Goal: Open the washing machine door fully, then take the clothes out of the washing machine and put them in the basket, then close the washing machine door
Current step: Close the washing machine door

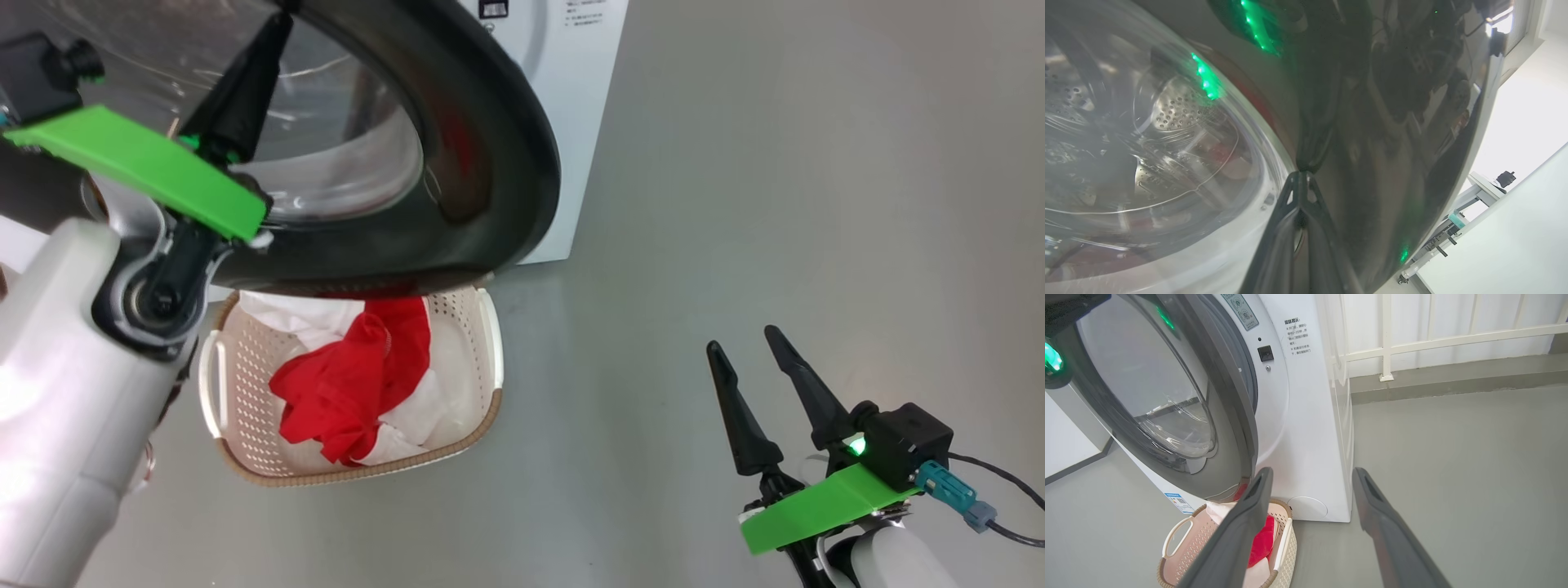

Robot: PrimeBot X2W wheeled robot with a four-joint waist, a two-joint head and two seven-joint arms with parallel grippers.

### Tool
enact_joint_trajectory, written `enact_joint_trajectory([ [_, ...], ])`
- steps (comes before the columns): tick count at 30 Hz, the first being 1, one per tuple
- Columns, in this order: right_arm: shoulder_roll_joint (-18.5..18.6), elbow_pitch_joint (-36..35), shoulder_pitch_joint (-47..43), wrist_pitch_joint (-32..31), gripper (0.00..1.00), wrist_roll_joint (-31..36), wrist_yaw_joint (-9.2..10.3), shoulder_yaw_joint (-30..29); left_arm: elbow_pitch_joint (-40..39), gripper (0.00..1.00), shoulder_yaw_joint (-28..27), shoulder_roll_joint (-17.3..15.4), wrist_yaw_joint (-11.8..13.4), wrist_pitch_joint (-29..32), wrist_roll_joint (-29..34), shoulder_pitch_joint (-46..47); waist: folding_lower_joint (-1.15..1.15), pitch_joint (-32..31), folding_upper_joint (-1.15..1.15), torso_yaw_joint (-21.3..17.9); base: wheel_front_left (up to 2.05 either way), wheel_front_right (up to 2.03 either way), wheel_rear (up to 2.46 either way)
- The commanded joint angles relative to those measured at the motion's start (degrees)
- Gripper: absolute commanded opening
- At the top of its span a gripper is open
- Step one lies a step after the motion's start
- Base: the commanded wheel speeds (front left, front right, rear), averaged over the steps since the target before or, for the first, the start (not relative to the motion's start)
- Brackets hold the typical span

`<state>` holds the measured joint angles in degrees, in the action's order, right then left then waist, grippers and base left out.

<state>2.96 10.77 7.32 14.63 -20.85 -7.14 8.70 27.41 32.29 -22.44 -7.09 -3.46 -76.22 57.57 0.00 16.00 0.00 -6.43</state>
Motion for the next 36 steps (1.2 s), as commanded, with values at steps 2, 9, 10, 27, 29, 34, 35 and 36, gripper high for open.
enact_joint_trajectory([
  [2, -0.08, -1.57, 1.66, 0.37, 1.00, -0.91, -0.35, 1.94, 0.25, 0.00, -0.58, -1.83, -0.40, -2.38, -0.27, 4.88, 0.00, 1.00, 0.00, -1.01, 0.00, 0.00, 0.00],
  [9, -0.08, -2.07, 2.93, 0.37, 1.00, -2.11, -0.35, 2.53, 4.82, 0.00, 2.38, -2.64, -0.40, -6.70, -1.18, 9.44, 0.00, 3.14, 0.00, -2.79, 0.00, 0.00, 0.00],
  [10, -0.08, -2.13, 2.97, 0.37, 1.00, -2.23, -0.35, 2.50, 5.19, 0.00, 2.83, -2.79, -0.40, -6.93, -1.49, 9.83, 0.00, 3.29, 0.00, -2.93, 0.00, 0.00, 0.00],
  [27, -0.08, -1.84, 2.07, 0.37, 1.00, -1.54, -0.35, 0.76, 5.23, 0.00, 9.71, -4.26, -0.40, -10.02, -5.77, 5.16, 0.00, 1.39, 0.00, -0.45, 0.00, 0.00, 0.00],
  [29, -0.08, -1.70, 1.68, 0.37, 1.00, -1.19, -0.35, 0.56, 4.86, 0.00, 9.93, -4.30, -0.40, -10.70, -6.08, 3.00, 0.00, 0.52, 0.00, 0.17, 0.00, 0.00, 0.00],
  [34, -0.08, -1.44, 0.49, 0.37, 1.00, -0.27, -0.35, -0.17, 4.38, 0.00, 8.13, -4.55, -0.40, -11.47, -5.32, -3.19, 0.00, -1.41, 0.00, 1.63, 0.00, 0.00, 0.00],
  [35, -0.08, -1.44, 0.19, 0.37, 1.00, -0.10, -0.35, -0.45, 4.33, 0.00, 7.13, -4.52, -0.40, -11.49, -4.40, -4.47, 0.00, -1.72, 0.00, 1.99, 0.00, 0.00, 0.00],
  [36, -0.08, -1.46, -0.08, 0.37, 1.00, 0.09, -0.35, -0.65, 4.31, 0.00, 5.83, -4.42, -0.40, -11.50, -3.26, -5.85, 0.00, -2.05, 0.00, 2.27, 0.00, 0.00, 0.00],
])
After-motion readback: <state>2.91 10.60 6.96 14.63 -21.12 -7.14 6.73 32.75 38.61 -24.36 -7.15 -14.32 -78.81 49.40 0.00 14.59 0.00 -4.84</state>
